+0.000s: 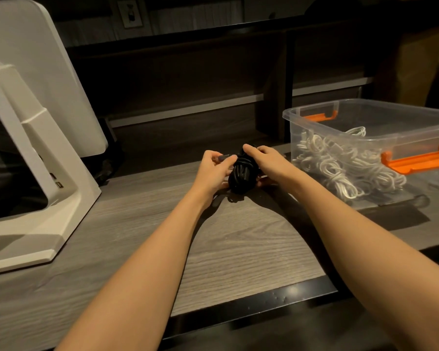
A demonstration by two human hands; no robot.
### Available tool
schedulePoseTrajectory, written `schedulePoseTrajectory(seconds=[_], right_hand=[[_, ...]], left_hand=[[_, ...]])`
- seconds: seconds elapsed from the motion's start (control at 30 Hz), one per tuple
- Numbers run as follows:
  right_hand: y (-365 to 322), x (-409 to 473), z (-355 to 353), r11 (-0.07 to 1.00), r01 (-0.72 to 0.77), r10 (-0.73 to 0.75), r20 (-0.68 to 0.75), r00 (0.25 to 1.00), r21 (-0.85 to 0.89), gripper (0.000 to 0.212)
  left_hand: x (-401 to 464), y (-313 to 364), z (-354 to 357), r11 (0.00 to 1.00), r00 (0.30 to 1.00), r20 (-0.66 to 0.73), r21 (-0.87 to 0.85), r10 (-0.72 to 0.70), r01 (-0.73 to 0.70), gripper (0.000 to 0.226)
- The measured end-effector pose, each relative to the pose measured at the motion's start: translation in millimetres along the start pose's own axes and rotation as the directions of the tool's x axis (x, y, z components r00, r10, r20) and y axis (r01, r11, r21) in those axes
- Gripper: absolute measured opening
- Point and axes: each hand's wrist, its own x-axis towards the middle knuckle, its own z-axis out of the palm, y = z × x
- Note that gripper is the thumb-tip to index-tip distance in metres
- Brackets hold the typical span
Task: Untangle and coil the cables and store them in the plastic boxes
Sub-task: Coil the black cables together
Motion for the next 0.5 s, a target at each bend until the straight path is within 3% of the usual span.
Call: schedulePoseTrajectory(seconds=[0.1,0.2,0.37,0.5], right_hand=[[-0.3,-2.6,-4.0,0.992,-0.058,0.038,0.165,0.986,0.116,0.056],[3.1,-3.5,-9.6,0.977,-0.069,-0.009,0.366,0.930,0.200,0.053],[6.8,-5.5,-10.1,0.989,0.095,-0.126,0.308,0.943,0.114,0.046],[9.8,-3.7,-13.4,0.984,0.180,-0.169,0.275,0.946,-0.015,0.041]], left_hand=[[0.2,-1.2,-3.1,0.998,0.999,0.012,0.042,-0.047,0.046,0.036],[0.5,-2.5,-7.3,0.994,0.994,-0.033,0.027,-0.109,0.110,0.044],[0.1,-4.4,-11.5,0.986,0.986,-0.040,-0.042,-0.163,0.161,0.041],[-2.6,-3.0,-17.2,0.970,0.971,0.153,-0.132,-0.182,0.203,0.081]])
